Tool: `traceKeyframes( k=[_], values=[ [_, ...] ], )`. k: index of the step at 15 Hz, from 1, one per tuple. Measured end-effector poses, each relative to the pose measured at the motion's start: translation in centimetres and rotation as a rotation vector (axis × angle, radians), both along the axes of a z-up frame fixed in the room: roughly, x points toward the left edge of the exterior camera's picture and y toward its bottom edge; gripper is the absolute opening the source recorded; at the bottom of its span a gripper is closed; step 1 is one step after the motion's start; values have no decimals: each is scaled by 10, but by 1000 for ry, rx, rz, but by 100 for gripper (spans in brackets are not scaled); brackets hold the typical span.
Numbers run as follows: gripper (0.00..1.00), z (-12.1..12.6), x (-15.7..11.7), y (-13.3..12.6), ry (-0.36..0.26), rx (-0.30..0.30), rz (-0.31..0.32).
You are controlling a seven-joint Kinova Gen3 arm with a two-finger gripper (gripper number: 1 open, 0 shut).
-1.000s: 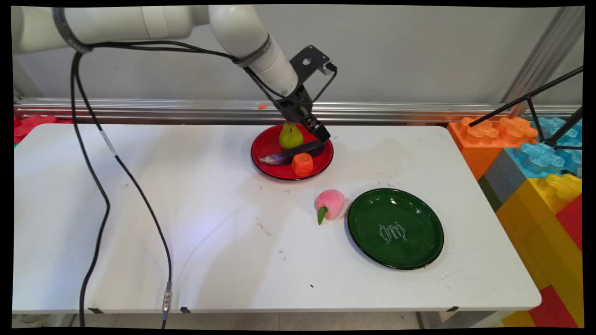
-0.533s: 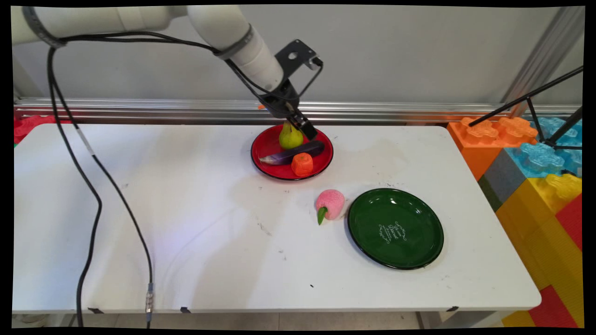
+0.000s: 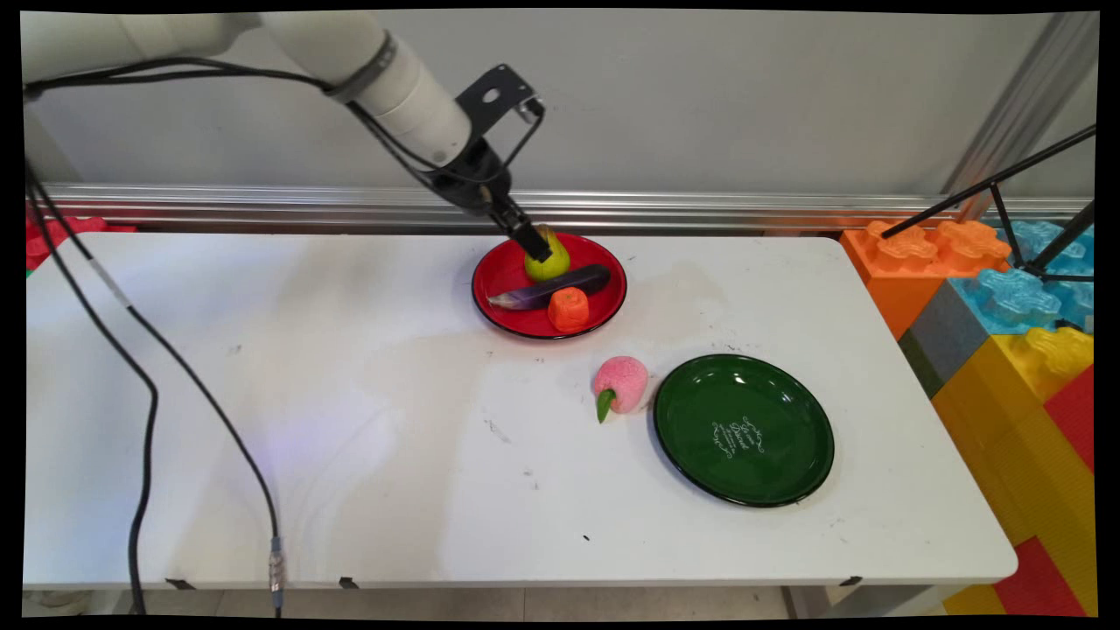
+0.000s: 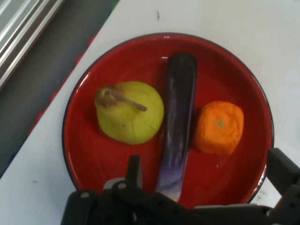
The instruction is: Pick up the eggplant from the red plate
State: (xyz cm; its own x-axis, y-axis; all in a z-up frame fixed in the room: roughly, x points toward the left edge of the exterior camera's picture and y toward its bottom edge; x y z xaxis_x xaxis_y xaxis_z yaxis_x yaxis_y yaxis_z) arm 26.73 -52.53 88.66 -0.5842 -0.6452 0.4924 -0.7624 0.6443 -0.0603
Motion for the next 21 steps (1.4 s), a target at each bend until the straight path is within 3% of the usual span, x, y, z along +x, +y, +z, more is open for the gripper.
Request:
traceKeyframes(
  k=[11,21],
  values=[
    [100,-53,52,2,49,-27,-18],
    [100,-105,55,-2,107,-40,-36]
  ],
)
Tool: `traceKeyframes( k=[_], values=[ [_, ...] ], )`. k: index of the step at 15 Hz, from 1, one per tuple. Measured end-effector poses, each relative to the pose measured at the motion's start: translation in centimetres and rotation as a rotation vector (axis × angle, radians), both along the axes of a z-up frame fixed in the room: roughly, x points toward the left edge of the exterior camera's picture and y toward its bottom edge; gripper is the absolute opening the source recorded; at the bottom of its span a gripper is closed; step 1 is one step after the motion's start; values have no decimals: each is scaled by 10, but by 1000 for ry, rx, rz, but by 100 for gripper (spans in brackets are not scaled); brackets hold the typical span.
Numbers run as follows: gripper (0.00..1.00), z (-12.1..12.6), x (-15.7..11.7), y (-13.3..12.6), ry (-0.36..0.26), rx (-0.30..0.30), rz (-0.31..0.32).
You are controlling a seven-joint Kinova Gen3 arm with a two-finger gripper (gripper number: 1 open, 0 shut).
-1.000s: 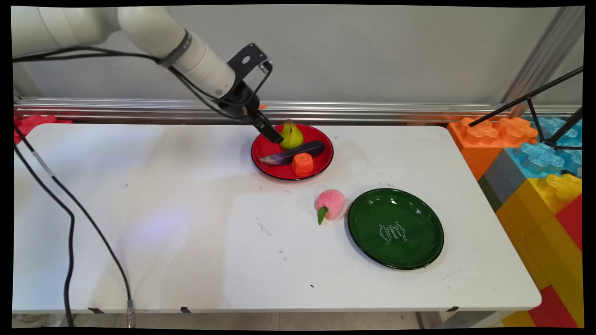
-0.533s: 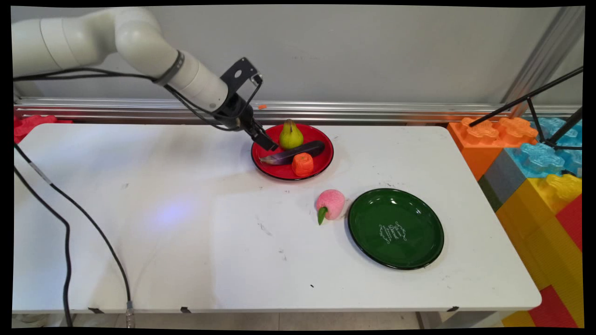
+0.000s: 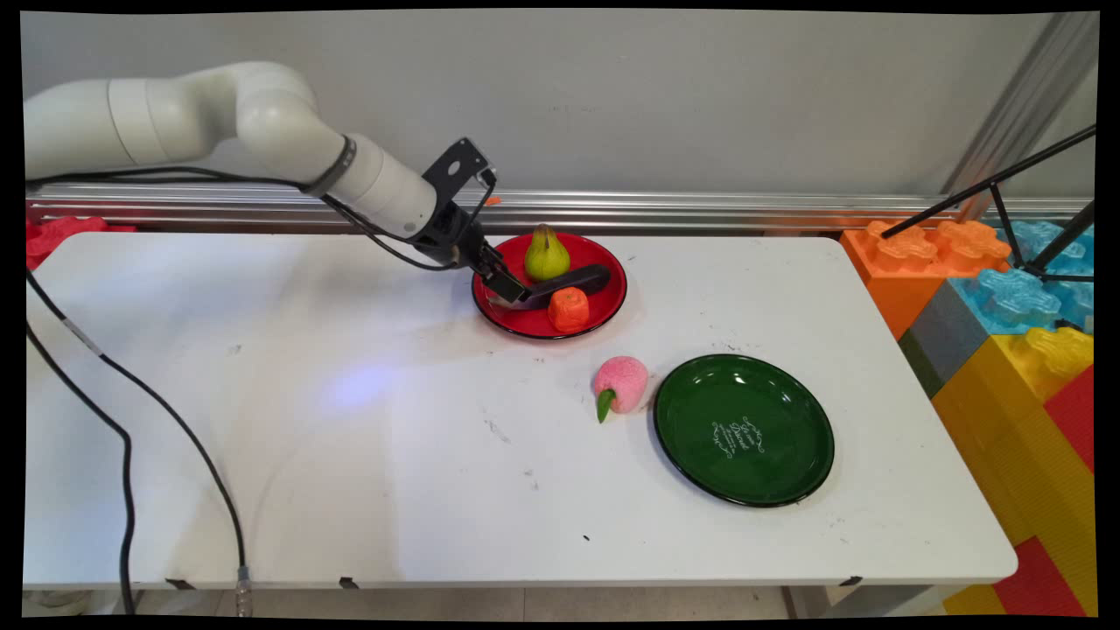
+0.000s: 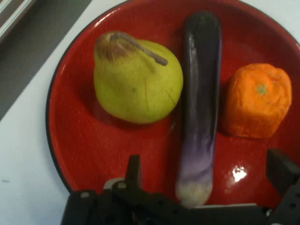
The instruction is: Pick up the eggplant from the red plate
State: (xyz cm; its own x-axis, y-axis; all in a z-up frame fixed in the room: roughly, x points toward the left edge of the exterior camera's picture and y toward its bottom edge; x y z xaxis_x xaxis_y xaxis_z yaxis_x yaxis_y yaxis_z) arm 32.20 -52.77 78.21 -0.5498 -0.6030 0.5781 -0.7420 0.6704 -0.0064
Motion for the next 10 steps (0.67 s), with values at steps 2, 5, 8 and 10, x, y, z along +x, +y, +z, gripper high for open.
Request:
traceKeyframes(
  k=[2,5,8,10],
  values=[
    [100,-10,0,-1,6,-7,0],
    [100,-19,0,-2,9,-13,-5],
    [100,-27,0,-3,7,-19,-16],
    [100,-32,0,-3,4,-23,-25]
  ],
)
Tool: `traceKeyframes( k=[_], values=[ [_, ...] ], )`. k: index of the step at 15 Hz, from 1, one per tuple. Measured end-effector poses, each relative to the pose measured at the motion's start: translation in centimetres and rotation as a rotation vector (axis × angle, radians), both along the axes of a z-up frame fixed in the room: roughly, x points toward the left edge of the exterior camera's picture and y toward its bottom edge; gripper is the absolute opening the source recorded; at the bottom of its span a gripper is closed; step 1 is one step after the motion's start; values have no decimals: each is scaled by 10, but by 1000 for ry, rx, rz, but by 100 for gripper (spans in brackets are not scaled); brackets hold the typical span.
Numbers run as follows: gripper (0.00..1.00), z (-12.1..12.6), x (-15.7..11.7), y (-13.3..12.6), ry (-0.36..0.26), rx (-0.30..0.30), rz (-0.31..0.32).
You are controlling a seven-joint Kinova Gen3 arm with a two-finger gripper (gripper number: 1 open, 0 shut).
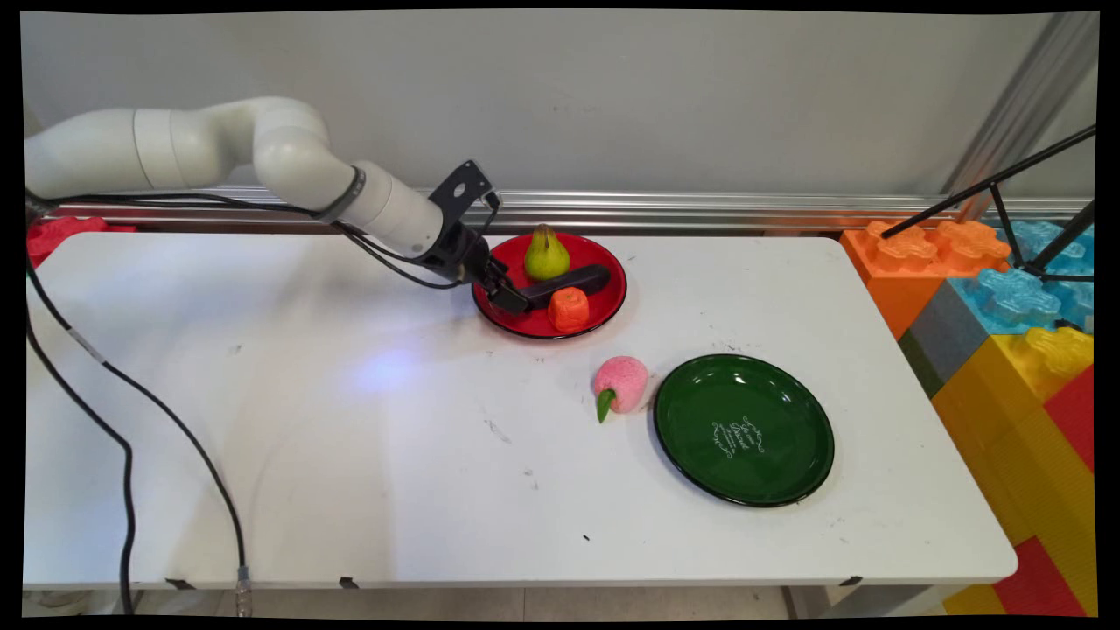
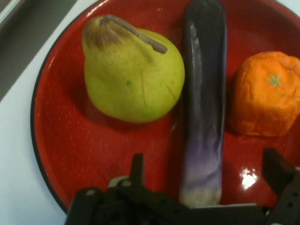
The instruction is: Pick up the eggplant from the red plate, then place the picked object on the table
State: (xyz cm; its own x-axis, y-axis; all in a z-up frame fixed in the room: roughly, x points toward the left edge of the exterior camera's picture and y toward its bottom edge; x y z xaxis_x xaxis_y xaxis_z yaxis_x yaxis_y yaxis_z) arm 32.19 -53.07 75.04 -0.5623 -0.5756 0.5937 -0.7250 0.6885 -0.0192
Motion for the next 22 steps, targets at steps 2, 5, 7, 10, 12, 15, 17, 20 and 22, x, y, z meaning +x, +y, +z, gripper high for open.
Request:
traceKeyframes(
  k=[2,5,7,10,12,15,17,20,22],
  values=[
    [0,-4,0,0,-6,-8,-13],
    [0,-8,-1,1,-16,-15,-26],
    [0,-9,-2,2,-22,-15,-31],
    [0,-8,-3,5,-24,-15,-37],
    [0,-5,-5,6,-24,-18,-41],
    [0,4,-9,7,-21,-29,-45],
    [0,16,-13,5,-18,-49,-47],
    [0,34,-17,3,-16,-73,-47],
    [0,45,-21,2,-16,-84,-47]
  ],
)
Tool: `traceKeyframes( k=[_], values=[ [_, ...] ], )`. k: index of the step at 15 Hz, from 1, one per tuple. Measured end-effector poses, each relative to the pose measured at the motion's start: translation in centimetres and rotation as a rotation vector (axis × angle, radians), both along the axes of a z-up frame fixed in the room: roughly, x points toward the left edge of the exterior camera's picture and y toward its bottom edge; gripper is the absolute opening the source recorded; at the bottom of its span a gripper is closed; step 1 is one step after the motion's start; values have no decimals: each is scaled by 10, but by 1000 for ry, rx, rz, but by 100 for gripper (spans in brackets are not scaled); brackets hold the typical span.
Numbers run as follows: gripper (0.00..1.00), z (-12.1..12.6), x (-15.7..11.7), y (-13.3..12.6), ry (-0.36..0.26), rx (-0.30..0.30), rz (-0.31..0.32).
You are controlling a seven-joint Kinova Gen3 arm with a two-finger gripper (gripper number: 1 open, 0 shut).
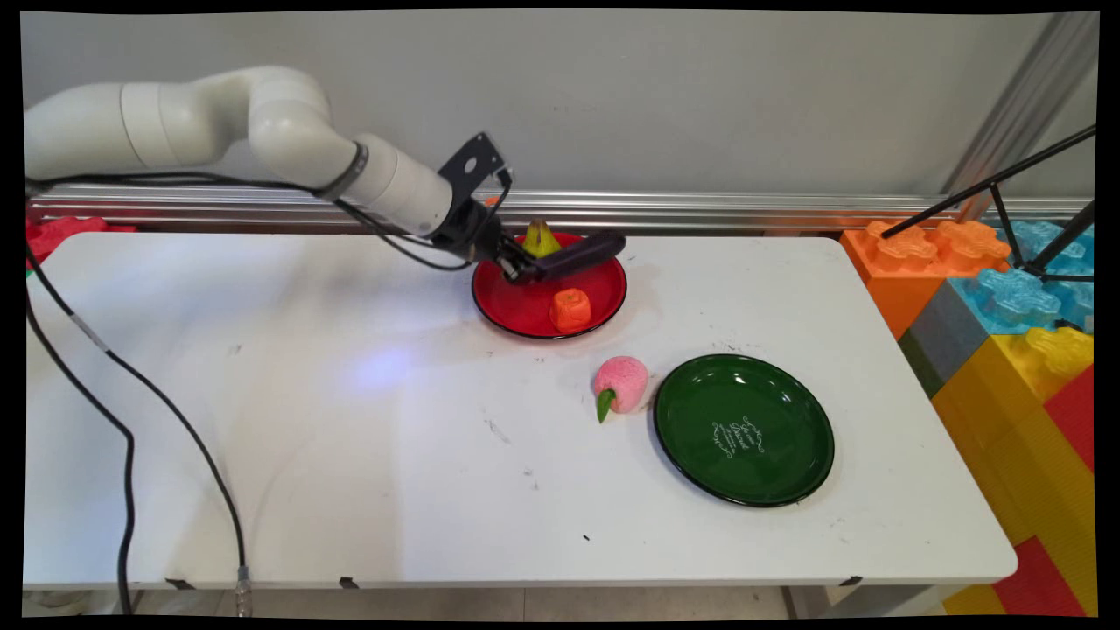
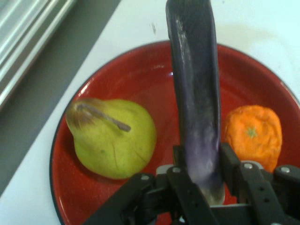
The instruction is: Place the picked object on the table
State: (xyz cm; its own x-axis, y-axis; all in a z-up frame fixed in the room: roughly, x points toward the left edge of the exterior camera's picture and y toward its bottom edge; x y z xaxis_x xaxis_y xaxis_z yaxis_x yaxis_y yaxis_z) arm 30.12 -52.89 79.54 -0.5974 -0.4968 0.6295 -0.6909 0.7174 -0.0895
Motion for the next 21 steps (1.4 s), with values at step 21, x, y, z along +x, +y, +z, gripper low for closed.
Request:
traceKeyframes(
  k=[21],
  values=[
    [0,90,-95,69,-18,226,-366]
  ],
)
